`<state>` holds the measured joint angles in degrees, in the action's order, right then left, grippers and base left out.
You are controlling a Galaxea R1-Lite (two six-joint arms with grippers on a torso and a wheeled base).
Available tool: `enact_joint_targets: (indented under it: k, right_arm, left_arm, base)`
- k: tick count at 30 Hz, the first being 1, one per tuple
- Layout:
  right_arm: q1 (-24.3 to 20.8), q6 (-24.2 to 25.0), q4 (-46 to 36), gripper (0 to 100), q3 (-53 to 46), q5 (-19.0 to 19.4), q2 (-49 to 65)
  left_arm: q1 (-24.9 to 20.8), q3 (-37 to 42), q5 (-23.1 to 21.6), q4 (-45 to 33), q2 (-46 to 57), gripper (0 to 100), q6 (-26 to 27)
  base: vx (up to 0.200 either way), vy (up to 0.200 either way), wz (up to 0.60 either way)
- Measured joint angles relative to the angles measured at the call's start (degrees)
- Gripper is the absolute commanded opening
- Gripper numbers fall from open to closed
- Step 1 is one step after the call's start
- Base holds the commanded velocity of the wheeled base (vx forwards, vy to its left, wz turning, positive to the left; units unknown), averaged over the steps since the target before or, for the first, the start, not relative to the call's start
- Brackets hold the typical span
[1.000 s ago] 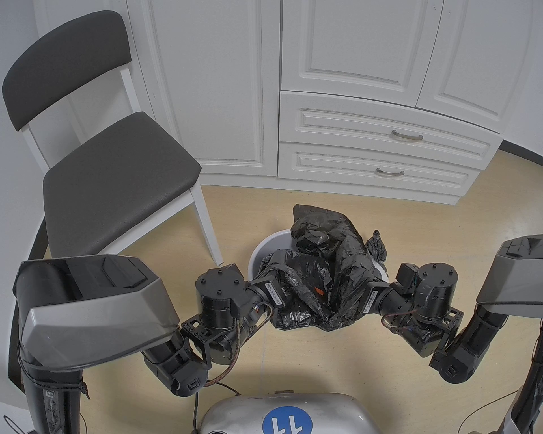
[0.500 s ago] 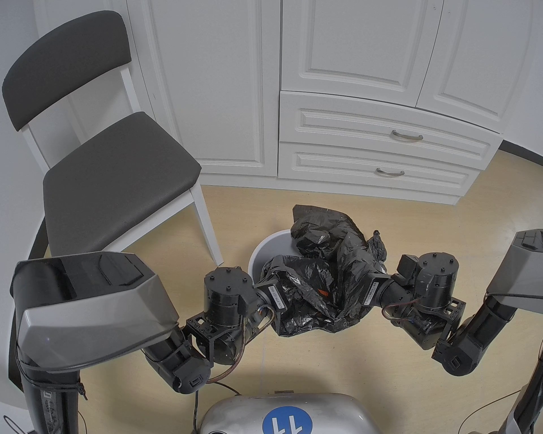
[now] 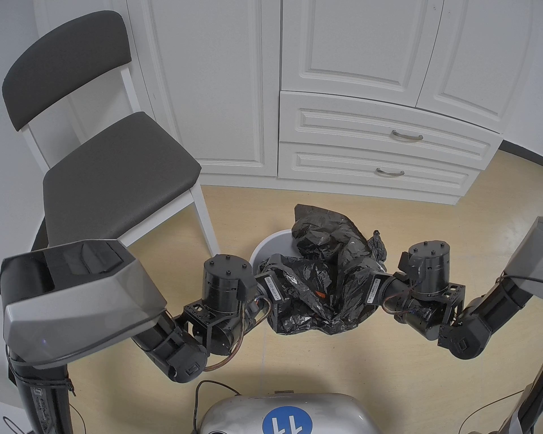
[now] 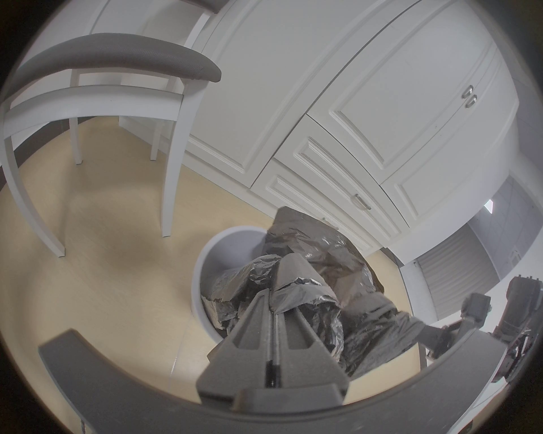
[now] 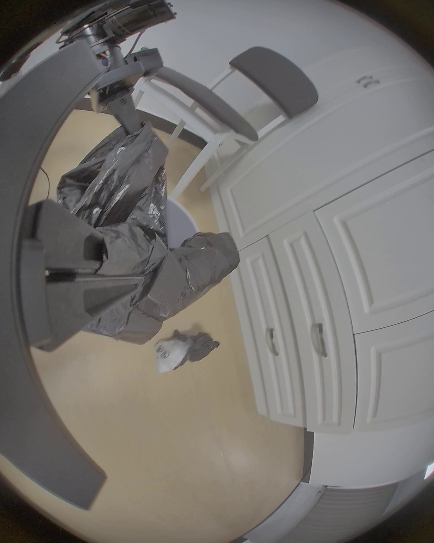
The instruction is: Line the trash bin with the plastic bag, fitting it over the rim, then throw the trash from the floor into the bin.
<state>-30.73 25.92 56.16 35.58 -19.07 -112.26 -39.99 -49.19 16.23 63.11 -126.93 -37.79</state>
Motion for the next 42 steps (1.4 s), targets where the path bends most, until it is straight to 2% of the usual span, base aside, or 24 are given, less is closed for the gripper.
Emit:
enact_joint_targets:
  k: [8, 16, 22, 30, 36, 42]
  right_arm:
    - [1.0, 4.1, -18.4, 0, 10.9, -0.5, 3.0]
    - [1.6, 9.9, -32.0, 0, 24.0, -0.6, 1.8]
    - [0.2, 12.6, -37.1, 0, 27.5, -0.5, 0.0]
    - [-4.1, 16.4, -42.1, 0, 29.9, 0.2, -3.6]
    - [-6.1, 21.0, -46.5, 0, 33.3, 4.5, -8.4]
    - [-7.0, 22.9, -48.3, 0, 36.3, 6.0, -12.2]
  left_arm:
    - [3.1, -3.6, -0.1, -6.9, 1.9, 0, -0.1]
    - [6.9, -11.4, -0.2, -19.9, 2.8, 0, -1.0]
    - [8.4, -8.6, -0.7, -22.9, 6.0, 0, -1.3]
    - [8.6, -3.7, -3.7, -23.3, 10.0, 0, -1.1]
    - [8.2, -3.6, -4.2, -22.8, 9.0, 0, -1.1]
    - [8.0, -4.8, -4.2, -22.4, 6.0, 0, -1.2]
  base:
    - [0.0, 0.0, 0.0]
    - [0.0, 0.0, 0.0]
    - [0.0, 0.0, 0.0]
    - [0.0, 0.0, 0.0]
    - [0.0, 0.0, 0.0]
    - [0.0, 0.0, 0.0]
